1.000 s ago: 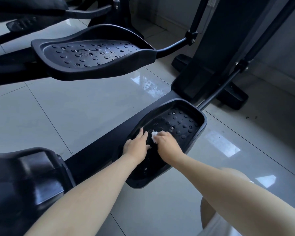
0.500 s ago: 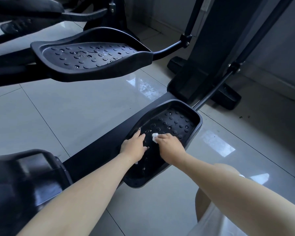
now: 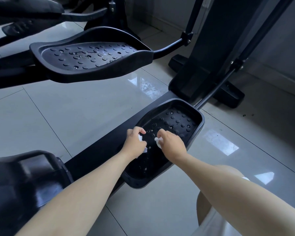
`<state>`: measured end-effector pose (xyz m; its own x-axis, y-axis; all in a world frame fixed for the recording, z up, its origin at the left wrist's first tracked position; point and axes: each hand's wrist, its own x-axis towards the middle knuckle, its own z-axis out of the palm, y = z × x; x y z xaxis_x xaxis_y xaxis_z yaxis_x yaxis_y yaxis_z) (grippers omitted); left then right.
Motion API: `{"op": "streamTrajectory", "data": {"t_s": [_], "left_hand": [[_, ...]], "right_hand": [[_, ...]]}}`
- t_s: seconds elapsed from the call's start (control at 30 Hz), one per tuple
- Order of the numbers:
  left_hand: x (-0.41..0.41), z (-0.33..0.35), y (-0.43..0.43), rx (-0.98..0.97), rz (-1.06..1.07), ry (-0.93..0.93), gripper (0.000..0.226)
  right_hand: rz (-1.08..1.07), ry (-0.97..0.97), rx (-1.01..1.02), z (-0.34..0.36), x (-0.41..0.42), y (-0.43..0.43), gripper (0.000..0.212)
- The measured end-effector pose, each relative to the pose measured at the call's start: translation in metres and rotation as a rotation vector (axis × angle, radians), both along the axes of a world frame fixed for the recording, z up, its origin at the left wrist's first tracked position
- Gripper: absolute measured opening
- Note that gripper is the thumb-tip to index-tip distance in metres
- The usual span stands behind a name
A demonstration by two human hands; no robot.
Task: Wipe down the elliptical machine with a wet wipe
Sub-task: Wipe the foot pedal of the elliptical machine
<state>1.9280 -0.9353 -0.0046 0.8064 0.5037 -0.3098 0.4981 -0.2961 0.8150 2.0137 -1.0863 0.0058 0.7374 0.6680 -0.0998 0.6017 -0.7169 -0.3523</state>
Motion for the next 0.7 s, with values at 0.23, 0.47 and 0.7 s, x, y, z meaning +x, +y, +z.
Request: {"op": "streamTrajectory", "data": {"t_s": [0.23, 0.47, 0.7], "left_hand": [[0.017, -0.004, 0.0, 0.015, 0.222, -0.117, 0.023], [0.039, -0.006, -0.004, 0.125, 0.275, -0.226, 0.016], [0.042, -0.052, -0.034, 0.582, -0.443, -0.099, 0.037]], "right_hand": [[-0.086, 0.046, -0.031, 0.0, 0.02, 0.0, 0.033], [-0.078, -0.091, -0.096, -0.003, 0.034, -0.007, 0.033], [-0.032, -0.153, -0.126, -0.007, 0.04, -0.014, 0.024]]}}
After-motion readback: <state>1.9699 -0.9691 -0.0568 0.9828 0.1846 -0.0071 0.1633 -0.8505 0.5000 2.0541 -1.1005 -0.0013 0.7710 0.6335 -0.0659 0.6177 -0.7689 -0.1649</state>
